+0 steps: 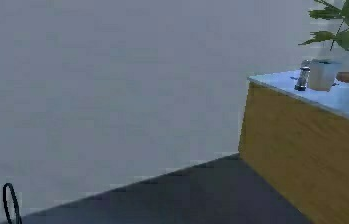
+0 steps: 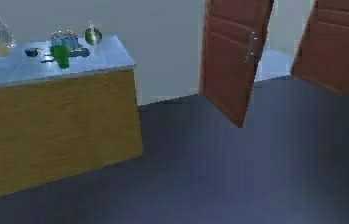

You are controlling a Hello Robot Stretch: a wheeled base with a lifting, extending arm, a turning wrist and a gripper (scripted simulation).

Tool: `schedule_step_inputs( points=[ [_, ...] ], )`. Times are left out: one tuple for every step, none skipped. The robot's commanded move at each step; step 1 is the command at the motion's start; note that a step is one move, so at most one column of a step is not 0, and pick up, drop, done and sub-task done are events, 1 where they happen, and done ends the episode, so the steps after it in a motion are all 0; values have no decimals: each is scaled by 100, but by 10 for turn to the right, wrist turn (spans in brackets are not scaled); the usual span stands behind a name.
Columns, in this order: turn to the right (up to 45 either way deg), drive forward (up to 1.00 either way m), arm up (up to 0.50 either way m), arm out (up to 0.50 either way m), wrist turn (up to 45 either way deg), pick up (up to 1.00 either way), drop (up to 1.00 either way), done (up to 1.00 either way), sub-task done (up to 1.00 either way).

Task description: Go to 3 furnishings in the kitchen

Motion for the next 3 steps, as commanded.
schedule_step_inputs(
  points=[
    [330,0,0,0,0,0,0,0,0],
    [0,50,0,0,0,0,0,0,0],
    [-450,0,0,0,0,0,0,0,0]
  ],
)
